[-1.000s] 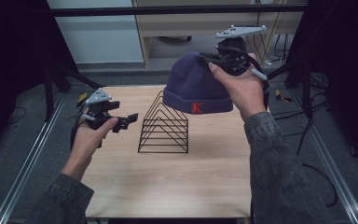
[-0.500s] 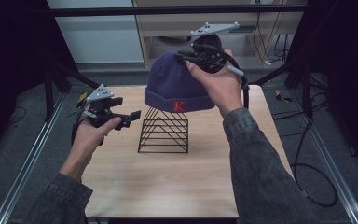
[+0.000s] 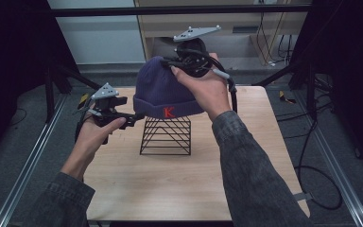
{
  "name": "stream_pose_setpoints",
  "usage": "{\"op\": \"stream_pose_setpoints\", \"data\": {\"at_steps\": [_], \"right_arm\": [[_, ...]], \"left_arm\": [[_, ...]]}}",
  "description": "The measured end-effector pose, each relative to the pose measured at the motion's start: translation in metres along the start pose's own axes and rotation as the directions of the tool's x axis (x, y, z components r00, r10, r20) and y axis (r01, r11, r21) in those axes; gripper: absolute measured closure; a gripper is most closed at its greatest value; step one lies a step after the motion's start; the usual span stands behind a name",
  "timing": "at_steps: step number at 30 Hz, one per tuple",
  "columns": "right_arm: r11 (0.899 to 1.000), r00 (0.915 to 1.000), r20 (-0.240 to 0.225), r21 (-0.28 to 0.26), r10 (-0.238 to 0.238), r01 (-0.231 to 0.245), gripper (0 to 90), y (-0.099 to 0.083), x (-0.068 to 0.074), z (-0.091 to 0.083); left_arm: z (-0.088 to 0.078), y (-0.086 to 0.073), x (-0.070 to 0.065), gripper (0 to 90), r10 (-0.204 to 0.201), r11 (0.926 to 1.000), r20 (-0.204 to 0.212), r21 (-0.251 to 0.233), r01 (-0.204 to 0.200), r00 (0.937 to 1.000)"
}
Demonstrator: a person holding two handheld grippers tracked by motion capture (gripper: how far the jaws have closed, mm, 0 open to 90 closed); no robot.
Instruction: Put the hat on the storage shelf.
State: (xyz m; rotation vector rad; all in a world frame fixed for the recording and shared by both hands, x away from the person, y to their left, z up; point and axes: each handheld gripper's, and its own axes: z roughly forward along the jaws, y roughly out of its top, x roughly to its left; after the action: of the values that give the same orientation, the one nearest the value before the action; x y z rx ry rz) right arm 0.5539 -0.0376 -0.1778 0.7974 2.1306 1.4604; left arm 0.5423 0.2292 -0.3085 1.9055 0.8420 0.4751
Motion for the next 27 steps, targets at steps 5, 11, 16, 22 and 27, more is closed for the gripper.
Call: {"op": "stream_pose_setpoints", "data": {"at_steps": [5, 11, 16, 22, 27], "right_arm": [[1.000, 0.9998, -0.021, 0.007, -0.002, 0.002, 81.7, 0.000, 0.006, 0.007], [1.000, 0.9997, -0.020, 0.016, -0.015, 0.015, 81.7, 0.000, 0.010, 0.013], [1.000, 1.0000, -0.002, 0.022, -0.005, 0.005, 81.6, -0.002, 0.002, 0.012], [0.999, 0.9998, 0.018, 0.036, 0.013, -0.014, 81.4, -0.008, -0.006, 0.012], [0.999, 0.9996, 0.023, 0.049, 0.017, -0.018, 81.4, -0.012, -0.007, 0.015]], "left_arm": [[0.009, 0.001, 0.000, 16.8, 0.006, 0.9998, 0.018, 0.020, -0.007, 0.9998], [0.009, 0.004, -0.004, 61.1, 0.028, 0.9986, -0.037, 0.047, -0.026, 0.9989], [0.002, 0.005, -0.006, 68.4, 0.025, 0.9989, -0.048, 0.040, -0.024, 0.9985], [-0.004, 0.006, -0.009, 68.9, 0.026, 0.9985, -0.049, 0.050, -0.024, 0.9985], [-0.003, 0.005, -0.008, 68.8, 0.026, 0.9977, -0.049, 0.063, -0.023, 0.9984]]}}
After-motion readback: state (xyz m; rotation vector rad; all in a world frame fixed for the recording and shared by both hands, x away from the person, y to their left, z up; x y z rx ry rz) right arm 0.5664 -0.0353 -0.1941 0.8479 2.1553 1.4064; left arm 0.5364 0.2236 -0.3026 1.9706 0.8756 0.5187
